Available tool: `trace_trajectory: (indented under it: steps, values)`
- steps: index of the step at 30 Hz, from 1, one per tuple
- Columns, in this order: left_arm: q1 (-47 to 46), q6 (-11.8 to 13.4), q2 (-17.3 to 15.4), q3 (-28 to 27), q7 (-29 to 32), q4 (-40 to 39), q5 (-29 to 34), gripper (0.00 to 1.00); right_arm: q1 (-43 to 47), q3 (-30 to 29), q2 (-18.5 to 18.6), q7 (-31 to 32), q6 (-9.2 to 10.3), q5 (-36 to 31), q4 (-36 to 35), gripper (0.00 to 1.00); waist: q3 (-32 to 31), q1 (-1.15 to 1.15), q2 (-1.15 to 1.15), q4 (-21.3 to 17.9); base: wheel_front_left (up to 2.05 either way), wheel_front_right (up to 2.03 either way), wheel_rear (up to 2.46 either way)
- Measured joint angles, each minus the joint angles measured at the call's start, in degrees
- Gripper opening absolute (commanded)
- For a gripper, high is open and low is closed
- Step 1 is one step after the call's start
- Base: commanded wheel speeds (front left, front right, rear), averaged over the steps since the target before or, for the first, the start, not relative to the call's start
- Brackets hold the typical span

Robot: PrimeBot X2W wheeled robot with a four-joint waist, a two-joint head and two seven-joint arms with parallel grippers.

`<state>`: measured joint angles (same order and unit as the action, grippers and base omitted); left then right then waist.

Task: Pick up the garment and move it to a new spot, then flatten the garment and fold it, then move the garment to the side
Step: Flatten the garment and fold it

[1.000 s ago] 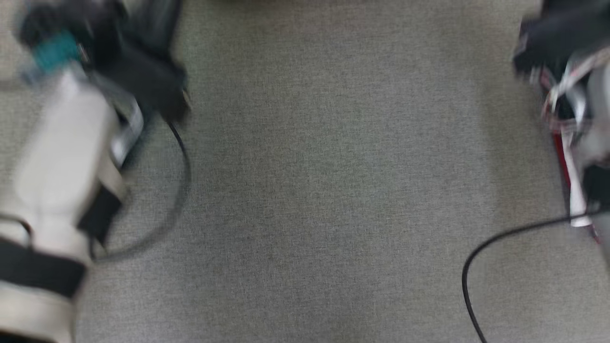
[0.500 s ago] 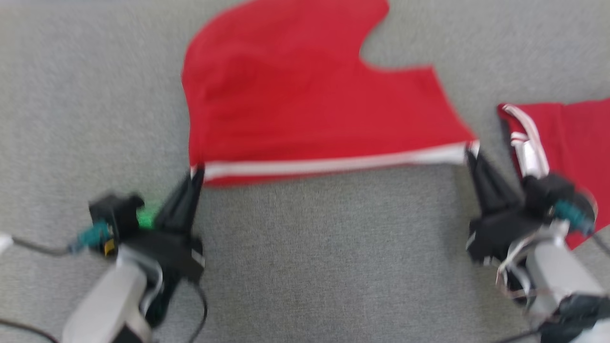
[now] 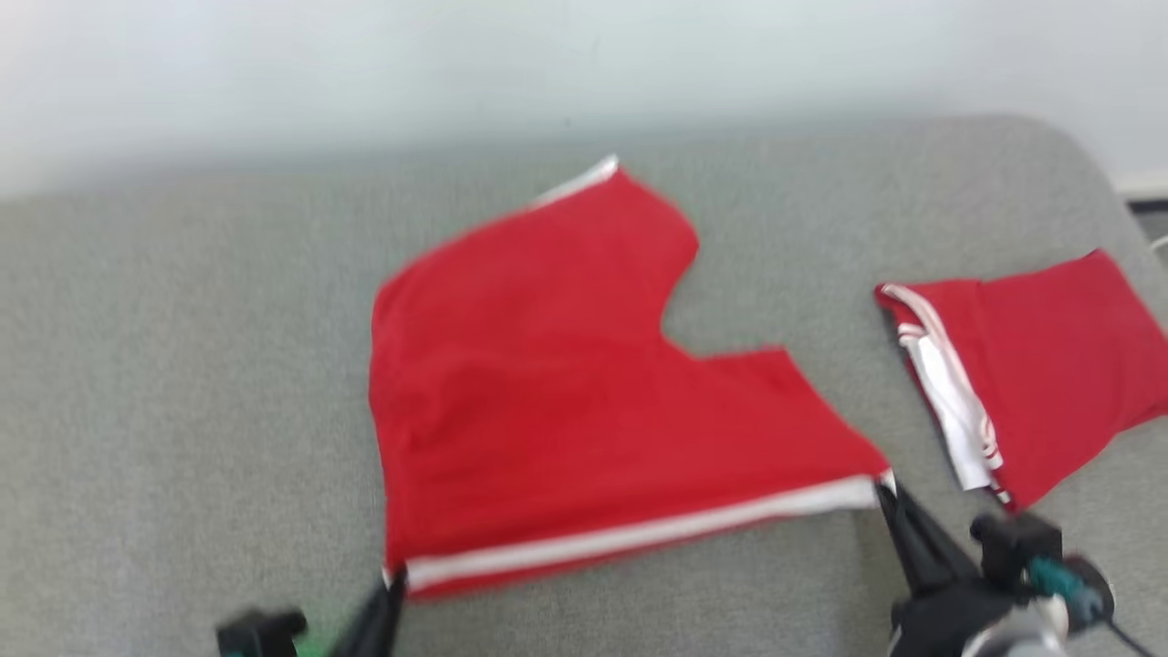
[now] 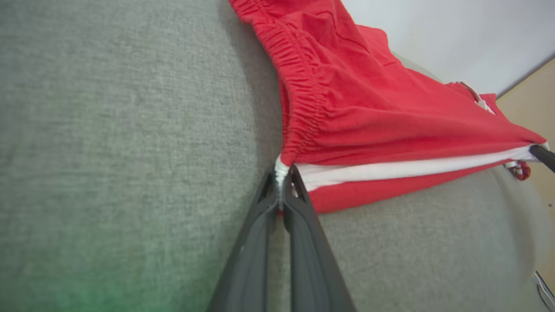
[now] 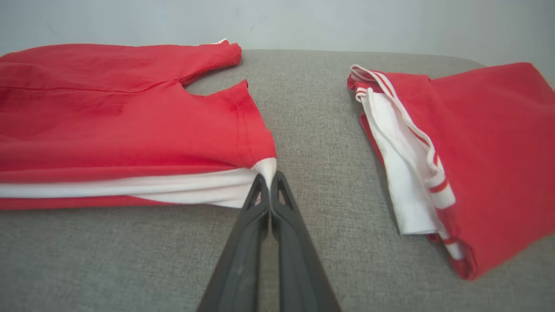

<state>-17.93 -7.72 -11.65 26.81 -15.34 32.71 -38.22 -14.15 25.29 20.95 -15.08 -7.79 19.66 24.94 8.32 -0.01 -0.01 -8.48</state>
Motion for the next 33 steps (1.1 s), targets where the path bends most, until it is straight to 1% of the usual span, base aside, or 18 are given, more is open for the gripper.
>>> trace_trajectory:
  steps: [2, 4, 6, 14, 19, 20, 25, 28, 33]
  values:
    - [2.7, 0.0, 0.1, -0.1, 0.1, -0.9, 2.3, 0.00, 2.1, -0.5, -0.2, 0.0, 0.00, 0.0, -0.1, 0.00, -1.8, 0.00, 0.00, -0.2, 0.00, 0.00, 0.00]
    - [5.0, 0.0, 0.9, -1.8, 0.2, -1.8, 3.4, 0.00, 3.9, -0.7, -0.4, 0.0, 0.00, 0.0, -0.3, 0.00, -3.3, 0.00, 0.00, -0.4, 0.00, 0.00, 0.00]
    - [6.6, 0.0, 1.1, -2.3, 0.2, -2.1, 5.3, 0.00, 5.5, -0.7, -0.5, 0.0, 0.00, -0.3, -0.4, 0.00, -4.7, 0.00, 0.00, -0.6, 0.00, 0.00, 0.00]
    - [11.8, 0.0, 2.4, -7.0, 0.2, -3.1, 9.4, 0.00, 11.2, -0.3, -0.9, 0.0, 0.00, -1.7, -1.5, 0.00, -8.3, 0.00, 0.00, -0.9, 0.00, 0.00, 0.00]
    - [13.9, 0.0, 2.9, -8.1, 0.2, -3.3, 10.6, 0.00, 13.3, -0.5, -1.0, 0.0, 0.00, -1.8, -2.2, 0.00, -9.1, 0.00, 0.01, -0.8, 0.00, 0.00, 0.00]
    - [14.9, -0.1, 3.0, -8.7, 0.2, -3.3, 11.9, 0.00, 14.4, -0.6, -1.0, 0.0, 0.00, -1.8, -2.6, 0.00, -9.3, 0.01, 0.00, -0.6, 0.00, 0.00, 0.00]
    - [16.6, -0.1, 3.6, -11.5, 0.2, -4.4, 13.6, 0.00, 16.2, 0.1, -0.7, 0.0, -0.01, -2.0, -3.5, 0.00, -9.6, 0.01, 0.00, -0.1, 0.00, 0.00, 0.00]
    - [17.0, -0.1, 4.5, -13.2, 0.2, -5.4, 15.3, 0.00, 16.4, -0.5, -0.6, 0.0, -0.01, -2.1, -4.5, 0.00, -9.7, 0.01, 0.00, 0.2, 0.00, 0.00, 0.00]
    - [16.9, -0.1, 5.4, -14.0, 0.2, -8.0, 16.1, 0.00, 15.0, -2.5, -1.0, 0.0, -0.01, -2.6, -6.1, 0.00, -9.1, 0.01, 0.01, 0.8, 0.00, 0.00, 0.00]
